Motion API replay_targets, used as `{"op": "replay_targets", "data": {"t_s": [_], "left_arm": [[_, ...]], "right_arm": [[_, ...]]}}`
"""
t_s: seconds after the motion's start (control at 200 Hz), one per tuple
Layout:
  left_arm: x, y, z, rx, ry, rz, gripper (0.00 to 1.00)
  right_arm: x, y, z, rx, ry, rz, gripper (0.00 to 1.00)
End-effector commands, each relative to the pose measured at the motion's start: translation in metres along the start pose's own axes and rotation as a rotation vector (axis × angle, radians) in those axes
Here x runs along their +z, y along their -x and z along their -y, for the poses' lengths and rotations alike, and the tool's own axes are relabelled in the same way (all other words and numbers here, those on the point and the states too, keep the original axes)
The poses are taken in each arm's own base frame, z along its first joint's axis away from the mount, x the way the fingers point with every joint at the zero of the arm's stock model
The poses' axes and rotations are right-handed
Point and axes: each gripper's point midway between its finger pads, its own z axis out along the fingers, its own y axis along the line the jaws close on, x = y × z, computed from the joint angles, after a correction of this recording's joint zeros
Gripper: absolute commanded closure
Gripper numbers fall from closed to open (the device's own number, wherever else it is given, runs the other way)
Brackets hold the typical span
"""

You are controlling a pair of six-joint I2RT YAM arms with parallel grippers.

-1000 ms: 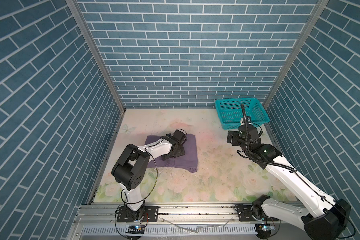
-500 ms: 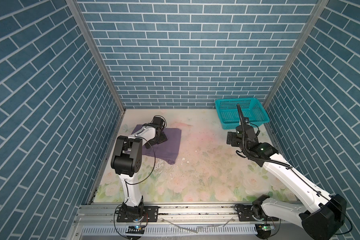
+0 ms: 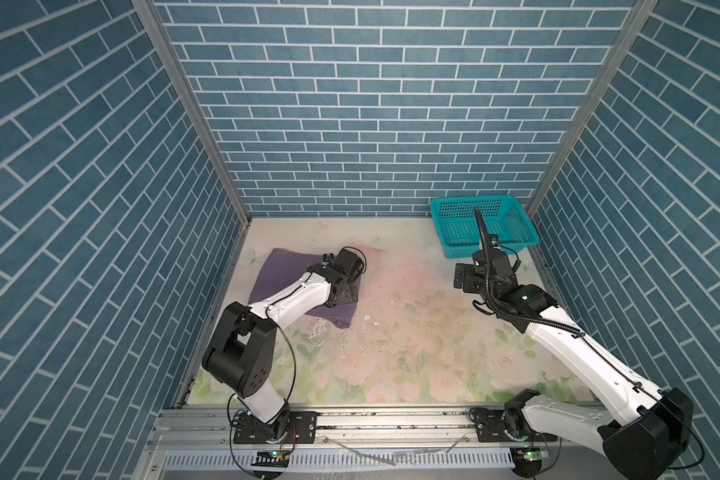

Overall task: Fold and stack the trousers
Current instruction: 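Drag the held trousers with the left gripper toward the far corner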

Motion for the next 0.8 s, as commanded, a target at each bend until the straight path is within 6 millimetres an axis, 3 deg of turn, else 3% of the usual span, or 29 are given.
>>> {"op": "replay_targets", "data": {"t_s": [0.0, 0.18, 0.4, 0.555, 0.795], "left_arm": [[0.015, -0.027, 0.005, -0.005, 0.014, -0.059, 0.01], [0.041, -0.045, 0.011, -0.007, 0.018, -0.121, 0.07], [0.067, -0.038, -0.001, -0.098, -0.01, -0.16, 0.31], [0.081, -0.024, -0.027, -0.166, 0.006, -0.162, 0.43], [0.101, 0.01, -0.049, -0.209, 0.015, -0.154, 0.47]], "right_arm": [[-0.003, 0.0, 0.002, 0.033, 0.01, 0.004, 0.01], [-0.005, -0.005, 0.003, 0.031, 0.017, -0.01, 0.04], [-0.008, -0.008, 0.009, 0.036, -0.003, -0.009, 0.05], [-0.006, -0.007, 0.01, 0.037, -0.016, -0.008, 0.05], [0.003, -0.01, 0.007, 0.041, -0.032, -0.036, 0.05]]}}
